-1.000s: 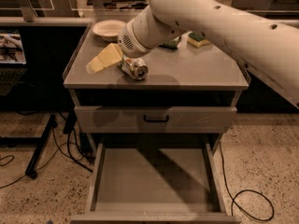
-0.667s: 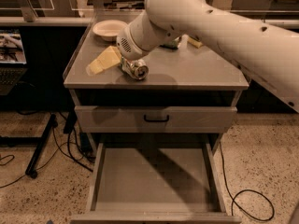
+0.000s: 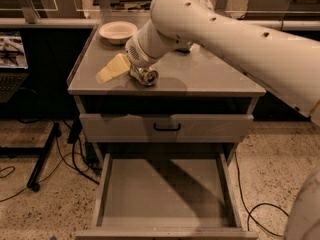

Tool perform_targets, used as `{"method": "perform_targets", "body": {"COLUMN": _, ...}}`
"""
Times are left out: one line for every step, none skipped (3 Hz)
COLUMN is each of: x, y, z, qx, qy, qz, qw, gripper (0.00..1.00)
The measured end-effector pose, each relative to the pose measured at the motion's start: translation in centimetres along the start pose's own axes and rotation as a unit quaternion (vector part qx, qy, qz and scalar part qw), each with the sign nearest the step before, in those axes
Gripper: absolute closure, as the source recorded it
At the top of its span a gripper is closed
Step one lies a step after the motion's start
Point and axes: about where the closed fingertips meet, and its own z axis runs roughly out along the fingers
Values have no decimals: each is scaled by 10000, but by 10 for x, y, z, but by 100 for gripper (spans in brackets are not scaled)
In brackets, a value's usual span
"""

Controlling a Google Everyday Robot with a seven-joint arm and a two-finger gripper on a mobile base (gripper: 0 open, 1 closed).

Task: Place 7up can into middle drawer

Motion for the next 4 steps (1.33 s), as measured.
{"method": "perform_targets", "body": {"x": 4, "y": -15, "z": 5, "qx": 197, "qy": 122, "qz": -7, "qw": 9997, "gripper": 0}}
{"method": "perform_targets", "body": {"x": 11, "y": -24, "z": 16, "qx": 269, "qy": 265, "qz": 45, "qw": 9993, "gripper": 0}}
{"method": "perform_targets", "body": {"x": 22, "y": -30, "z": 31, "qx": 242, "qy": 453, "qz": 158, "qw": 9986, "gripper": 0}}
{"method": "perform_targets", "body": {"x": 23, "y": -30, "z": 32, "qx": 241, "qy": 457, "qz": 160, "qw": 9985, "gripper": 18}}
